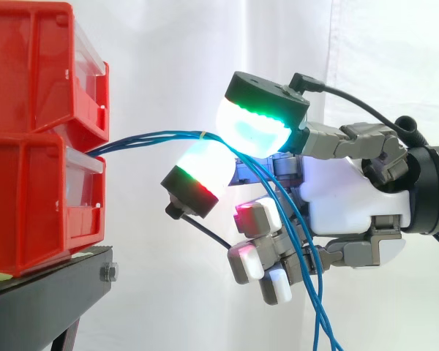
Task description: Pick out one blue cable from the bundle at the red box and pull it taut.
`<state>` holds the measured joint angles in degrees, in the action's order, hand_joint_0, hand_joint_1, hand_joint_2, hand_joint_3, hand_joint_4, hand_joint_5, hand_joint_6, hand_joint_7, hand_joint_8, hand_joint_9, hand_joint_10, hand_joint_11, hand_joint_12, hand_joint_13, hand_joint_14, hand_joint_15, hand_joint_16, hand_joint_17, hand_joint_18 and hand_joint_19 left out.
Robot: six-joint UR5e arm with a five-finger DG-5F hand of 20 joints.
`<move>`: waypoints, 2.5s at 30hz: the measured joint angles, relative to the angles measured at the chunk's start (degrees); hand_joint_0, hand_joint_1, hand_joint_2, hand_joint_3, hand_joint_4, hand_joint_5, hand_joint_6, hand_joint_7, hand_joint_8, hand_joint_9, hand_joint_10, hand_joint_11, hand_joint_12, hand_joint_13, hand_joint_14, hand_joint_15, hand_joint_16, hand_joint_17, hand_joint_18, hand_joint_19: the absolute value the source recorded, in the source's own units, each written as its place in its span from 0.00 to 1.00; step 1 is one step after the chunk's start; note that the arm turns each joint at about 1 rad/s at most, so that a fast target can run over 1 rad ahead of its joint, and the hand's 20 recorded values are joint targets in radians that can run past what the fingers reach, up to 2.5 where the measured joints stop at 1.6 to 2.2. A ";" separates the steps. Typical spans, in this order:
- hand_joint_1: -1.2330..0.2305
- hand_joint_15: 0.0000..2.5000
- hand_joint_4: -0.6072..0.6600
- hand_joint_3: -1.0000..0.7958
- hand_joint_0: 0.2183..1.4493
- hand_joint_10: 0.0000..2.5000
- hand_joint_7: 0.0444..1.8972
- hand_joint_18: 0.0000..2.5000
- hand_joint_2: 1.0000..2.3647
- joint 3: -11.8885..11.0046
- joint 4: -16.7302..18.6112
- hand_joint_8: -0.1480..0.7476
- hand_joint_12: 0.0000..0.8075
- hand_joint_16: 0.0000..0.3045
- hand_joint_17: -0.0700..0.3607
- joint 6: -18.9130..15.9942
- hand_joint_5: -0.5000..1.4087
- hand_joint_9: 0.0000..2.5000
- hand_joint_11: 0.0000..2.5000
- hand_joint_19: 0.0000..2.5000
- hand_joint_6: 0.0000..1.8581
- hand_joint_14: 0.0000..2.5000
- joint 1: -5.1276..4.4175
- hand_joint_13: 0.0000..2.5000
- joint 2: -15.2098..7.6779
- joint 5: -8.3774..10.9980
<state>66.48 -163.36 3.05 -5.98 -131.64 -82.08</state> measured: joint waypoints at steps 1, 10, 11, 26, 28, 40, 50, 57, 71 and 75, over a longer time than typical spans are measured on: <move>0.29 0.26 0.43 0.41 0.34 0.01 0.47 0.33 0.01 0.00 0.02 0.44 0.40 0.15 0.40 0.01 0.21 0.45 0.31 0.32 0.50 0.01 0.00 0.38 0.00 0.00; 0.30 0.26 0.43 0.28 0.35 0.01 0.47 0.33 0.00 -0.01 -0.17 0.43 0.39 0.15 0.40 0.02 0.21 0.45 0.31 0.32 0.50 0.01 0.00 0.39 0.02 -0.01; 0.31 0.26 0.44 0.28 0.34 0.01 0.47 0.33 0.00 0.00 -0.18 0.44 0.39 0.15 0.40 0.02 0.21 0.46 0.31 0.32 0.51 0.01 0.00 0.39 0.03 -0.01; 0.49 0.25 0.48 0.28 0.19 0.01 0.42 0.36 0.00 -0.04 -0.40 0.47 0.44 0.18 0.45 -0.15 0.22 0.47 0.30 0.31 0.48 0.01 0.00 0.40 0.05 -0.02; 0.52 0.26 0.47 0.28 0.24 0.01 0.43 0.34 0.00 -0.04 -0.35 0.45 0.41 0.17 0.43 -0.15 0.21 0.47 0.30 0.32 0.48 0.01 0.00 0.40 0.05 -0.01; 0.31 0.26 0.44 0.37 0.34 0.01 0.45 0.32 0.01 -0.46 -0.59 0.43 0.39 0.15 0.40 -0.15 0.21 0.44 0.31 0.31 0.49 0.01 0.00 0.37 0.05 -0.01; 0.29 0.25 0.22 0.28 0.45 0.01 0.57 0.33 0.00 -0.49 -1.11 0.41 0.36 0.14 0.39 -0.15 0.20 0.44 0.31 0.29 0.52 0.01 0.00 0.38 0.05 -0.01; 0.27 0.26 0.25 0.28 0.40 0.01 0.50 0.33 0.00 -0.50 -1.25 0.41 0.36 0.14 0.38 -0.17 0.20 0.45 0.32 0.30 0.53 0.01 0.00 0.39 0.05 -0.01; 0.32 0.26 0.33 0.28 0.26 0.01 0.46 0.35 0.00 -0.68 -1.74 0.42 0.38 0.14 0.39 -0.24 0.22 0.49 0.31 0.31 0.51 0.01 -0.02 0.41 0.05 -0.01; 0.44 0.26 0.32 0.28 0.24 0.01 0.48 0.35 0.00 -0.80 -1.78 0.42 0.38 0.15 0.40 -0.24 0.23 0.50 0.30 0.31 0.49 0.01 -0.01 0.41 0.04 -0.01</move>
<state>65.68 -165.14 2.81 -5.99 -131.60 -82.09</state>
